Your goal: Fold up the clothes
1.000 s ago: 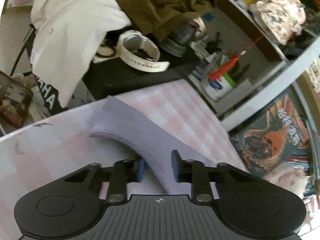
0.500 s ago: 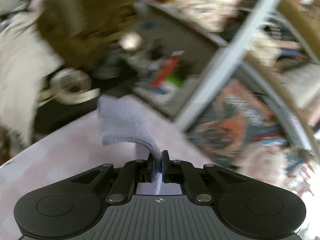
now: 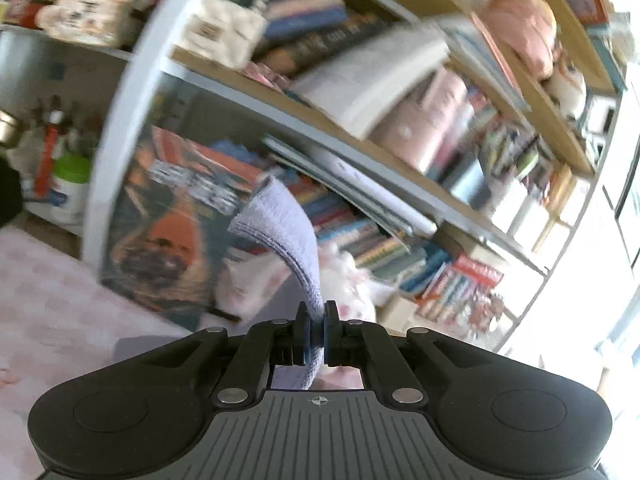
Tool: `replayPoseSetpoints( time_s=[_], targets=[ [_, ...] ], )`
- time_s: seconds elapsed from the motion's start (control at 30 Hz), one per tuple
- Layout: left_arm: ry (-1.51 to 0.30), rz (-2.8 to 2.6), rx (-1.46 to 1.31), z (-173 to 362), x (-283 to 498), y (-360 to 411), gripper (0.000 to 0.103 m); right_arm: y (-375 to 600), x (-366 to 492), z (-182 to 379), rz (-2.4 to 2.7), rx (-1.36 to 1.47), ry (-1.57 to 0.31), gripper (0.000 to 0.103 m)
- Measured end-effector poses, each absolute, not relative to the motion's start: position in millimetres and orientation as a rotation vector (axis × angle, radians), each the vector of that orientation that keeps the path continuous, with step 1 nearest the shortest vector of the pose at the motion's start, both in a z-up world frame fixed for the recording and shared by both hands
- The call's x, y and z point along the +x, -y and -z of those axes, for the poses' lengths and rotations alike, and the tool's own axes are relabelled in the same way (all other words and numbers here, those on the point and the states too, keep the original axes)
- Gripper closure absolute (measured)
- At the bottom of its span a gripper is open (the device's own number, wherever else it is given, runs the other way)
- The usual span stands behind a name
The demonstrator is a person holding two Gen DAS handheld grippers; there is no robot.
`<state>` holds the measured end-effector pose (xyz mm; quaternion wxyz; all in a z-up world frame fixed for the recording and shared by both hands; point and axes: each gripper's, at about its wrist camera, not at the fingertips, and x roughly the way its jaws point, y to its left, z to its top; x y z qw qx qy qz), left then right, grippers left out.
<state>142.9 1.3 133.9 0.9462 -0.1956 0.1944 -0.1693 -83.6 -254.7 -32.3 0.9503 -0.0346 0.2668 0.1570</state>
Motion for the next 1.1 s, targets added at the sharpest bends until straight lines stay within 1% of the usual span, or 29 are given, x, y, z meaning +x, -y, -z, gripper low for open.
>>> replayPoseSetpoints(
  time_s=[0.3, 0.33, 0.4, 0.43, 0.47, 0.5, 0.53, 0.57, 0.63, 0.8, 1.0, 1.1],
  targets=[
    [-0.528, 0.334, -0.373, -70.7, 169.5, 61.3, 0.099, 258.9, -87.0, 35.6, -0.339, -0.061, -0.519, 0.033],
    [-0.547, 0.343, -0.368, -64.1, 169.4, 67.8, 0.098, 259.2, -87.2, 35.9, -0.34, -0.061, -0.517, 0.033],
    [-0.596, 0.358, -0.353, -50.5, 169.4, 83.2, 0.094, 259.3, -87.4, 36.3, -0.341, -0.06, -0.514, 0.033],
    [-0.625, 0.376, -0.346, -45.4, 169.6, 90.3, 0.087, 259.3, -87.4, 36.4, -0.342, -0.06, -0.513, 0.033],
    [-0.654, 0.4, -0.341, -41.7, 169.9, 96.4, 0.071, 259.2, -87.3, 36.5, -0.342, -0.06, -0.513, 0.033],
    [-0.681, 0.424, -0.336, -38.3, 169.9, 102.2, 0.062, 259.1, -87.4, 36.5, -0.342, -0.06, -0.513, 0.033],
    [-0.684, 0.444, -0.326, -38.1, 165.9, 104.6, 0.047, 259.1, -87.4, 36.4, -0.342, -0.06, -0.513, 0.033],
    [-0.687, 0.464, -0.315, -37.8, 161.9, 107.1, 0.04, 259.0, -87.5, 36.3, -0.342, -0.06, -0.514, 0.033],
    [-0.681, 0.497, -0.285, -40.6, 150.5, 105.9, 0.035, 258.6, -87.8, 36.2, -0.339, -0.06, -0.514, 0.033],
    [-0.64, 0.501, -0.148, -50.7, 106.4, 69.1, 0.035, 257.6, -88.7, 35.9, -0.329, -0.057, -0.513, 0.033],
    [-0.586, 0.263, 0.186, -37.0, 40.6, -0.6, 0.035, 255.1, -91.0, 34.5, -0.304, -0.046, -0.519, 0.033],
    [-0.601, 0.188, 0.225, -26.8, 18.9, -33.5, 0.035, 253.9, -92.8, 32.7, -0.285, -0.031, -0.525, 0.033]
  ],
)
